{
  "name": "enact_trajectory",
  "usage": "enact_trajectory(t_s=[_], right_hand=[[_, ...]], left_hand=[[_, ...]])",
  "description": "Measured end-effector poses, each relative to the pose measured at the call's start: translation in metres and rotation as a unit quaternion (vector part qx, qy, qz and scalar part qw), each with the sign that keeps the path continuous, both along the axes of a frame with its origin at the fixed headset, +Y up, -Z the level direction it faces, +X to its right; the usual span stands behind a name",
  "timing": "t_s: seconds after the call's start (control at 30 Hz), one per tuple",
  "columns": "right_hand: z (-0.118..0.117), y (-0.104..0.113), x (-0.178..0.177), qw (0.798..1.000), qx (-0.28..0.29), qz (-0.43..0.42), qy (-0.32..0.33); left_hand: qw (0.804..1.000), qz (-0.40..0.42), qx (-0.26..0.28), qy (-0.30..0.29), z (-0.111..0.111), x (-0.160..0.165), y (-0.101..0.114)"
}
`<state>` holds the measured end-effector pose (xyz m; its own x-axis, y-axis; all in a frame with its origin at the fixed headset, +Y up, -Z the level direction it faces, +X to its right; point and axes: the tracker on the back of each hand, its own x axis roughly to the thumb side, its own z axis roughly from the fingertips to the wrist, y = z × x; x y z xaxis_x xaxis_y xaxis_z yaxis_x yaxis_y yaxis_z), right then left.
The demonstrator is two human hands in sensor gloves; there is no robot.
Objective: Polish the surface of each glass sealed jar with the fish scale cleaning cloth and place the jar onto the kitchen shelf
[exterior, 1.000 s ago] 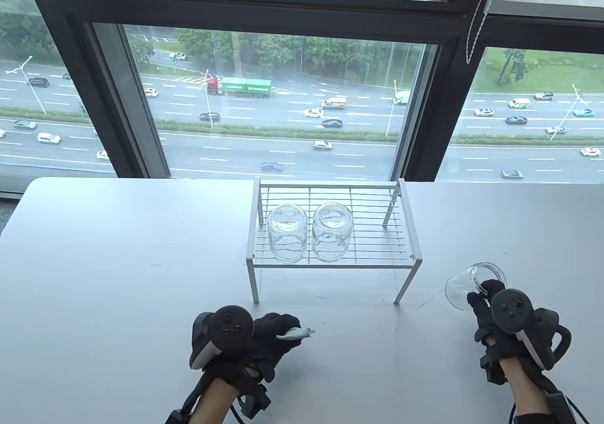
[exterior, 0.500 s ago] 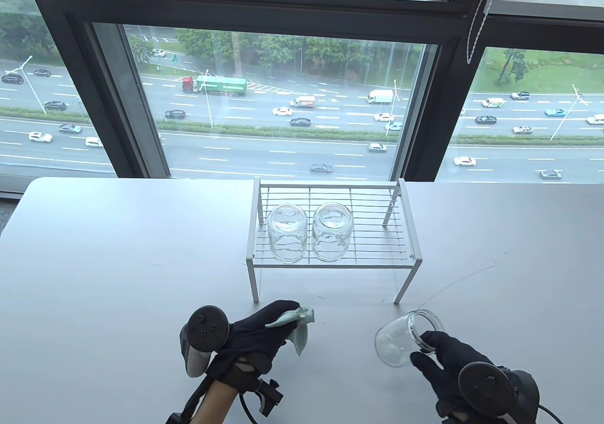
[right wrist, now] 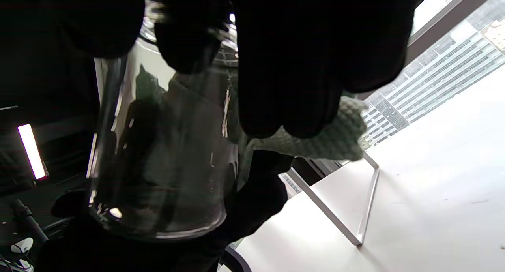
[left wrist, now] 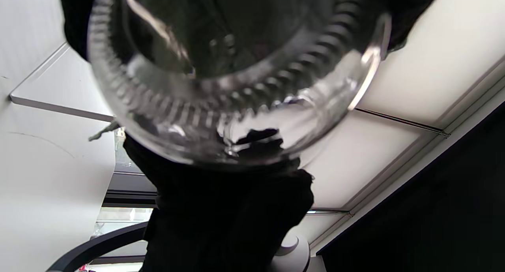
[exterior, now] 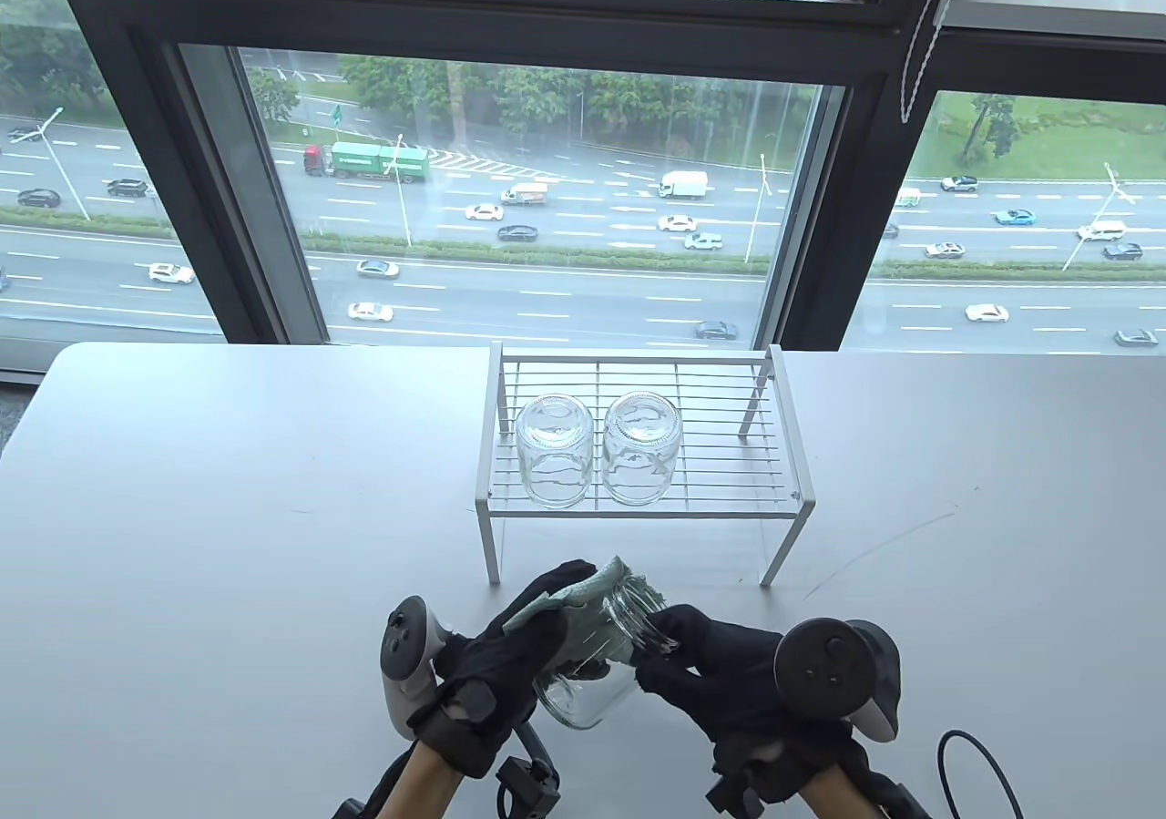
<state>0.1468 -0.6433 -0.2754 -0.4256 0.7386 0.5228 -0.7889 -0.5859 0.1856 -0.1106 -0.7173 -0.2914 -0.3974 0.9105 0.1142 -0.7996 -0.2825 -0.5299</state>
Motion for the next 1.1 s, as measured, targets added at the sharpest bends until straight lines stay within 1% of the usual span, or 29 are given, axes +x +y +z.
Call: enact_trajectory(t_s=[0.03,0.1,0.17,0.27,0.33,0.4,0.47,0.5,0.57,0.6,0.63,0.7,0.73,0.77,0.8,0.83,0.87,0.93,0.97,1.0,1.03,1.07,1.1], right_hand=[[-0.002,-0.004,0.002,1.000,-0.006,-0.019,0.002],[-0.005,-0.019,0.010,0.996,-0.019,-0.083,-0.003],[-0.005,-0.029,0.015,0.994,-0.028,-0.109,-0.009],[0.000,-0.035,0.022,0.995,-0.022,-0.099,-0.015],[0.004,-0.037,0.024,0.995,-0.012,-0.093,-0.029],[0.005,-0.039,0.025,0.995,-0.012,-0.088,-0.038],[0.004,-0.042,0.027,0.995,-0.023,-0.082,-0.051],[0.003,-0.044,0.029,0.994,-0.038,-0.076,-0.065],[0.002,-0.047,0.032,0.991,-0.079,-0.052,-0.099],[0.002,-0.048,0.034,0.988,-0.088,-0.032,-0.122],[0.002,-0.049,0.035,0.985,-0.099,-0.008,-0.143],[0.002,-0.053,0.036,0.978,-0.129,0.007,-0.163],[0.002,-0.054,0.035,0.976,-0.139,0.006,-0.170],[0.002,-0.055,0.035,0.973,-0.148,0.005,-0.176],[0.003,-0.056,0.035,0.971,-0.157,-0.001,-0.178],[0.004,-0.056,0.035,0.969,-0.167,-0.016,-0.179],[0.005,-0.055,0.034,0.969,-0.169,-0.031,-0.180],[0.005,-0.054,0.036,0.971,-0.162,-0.068,-0.161],[0.003,-0.054,0.037,0.971,-0.167,-0.102,-0.136],[0.001,-0.053,0.038,0.970,-0.171,-0.132,-0.114],[-0.001,-0.053,0.038,0.970,-0.169,-0.148,-0.094],[-0.005,-0.053,0.039,0.973,-0.165,-0.153,-0.052],[-0.008,-0.054,0.038,0.975,-0.163,-0.148,-0.017]], left_hand=[[1.000,0.001,0.005,-0.016,0.000,0.001,0.000],[0.999,-0.006,0.026,-0.047,0.002,0.005,0.002],[0.998,-0.016,0.031,-0.059,0.004,0.009,0.001],[0.998,-0.026,0.028,-0.056,0.006,0.015,-0.006],[0.999,-0.010,-0.002,-0.041,0.008,0.021,-0.010],[0.999,-0.018,-0.009,-0.030,0.009,0.023,-0.011],[0.998,-0.047,-0.001,-0.034,0.010,0.025,-0.011],[0.998,-0.062,0.004,-0.031,0.010,0.025,-0.012],[0.994,-0.108,0.020,0.001,0.012,0.027,-0.011],[0.991,-0.131,0.033,0.015,0.013,0.028,-0.010],[0.981,-0.177,0.063,0.037,0.015,0.030,-0.008],[0.957,-0.251,0.131,0.067,0.019,0.033,-0.002],[0.941,-0.281,0.169,0.087,0.022,0.034,0.002],[0.918,-0.317,0.211,0.108,0.025,0.037,0.007],[0.908,-0.331,0.227,0.122,0.027,0.037,0.009],[0.908,-0.323,0.231,0.131,0.028,0.037,0.011],[0.914,-0.309,0.227,0.133,0.027,0.035,0.012],[0.931,-0.270,0.199,0.143,0.024,0.028,0.011],[0.948,-0.232,0.167,0.141,0.021,0.024,0.008],[0.965,-0.190,0.126,0.127,0.017,0.021,0.004],[0.979,-0.153,0.084,0.105,0.015,0.020,-0.001],[0.993,-0.089,0.037,0.071,0.014,0.021,-0.007],[0.999,-0.025,-0.008,0.032,0.013,0.025,-0.012]])
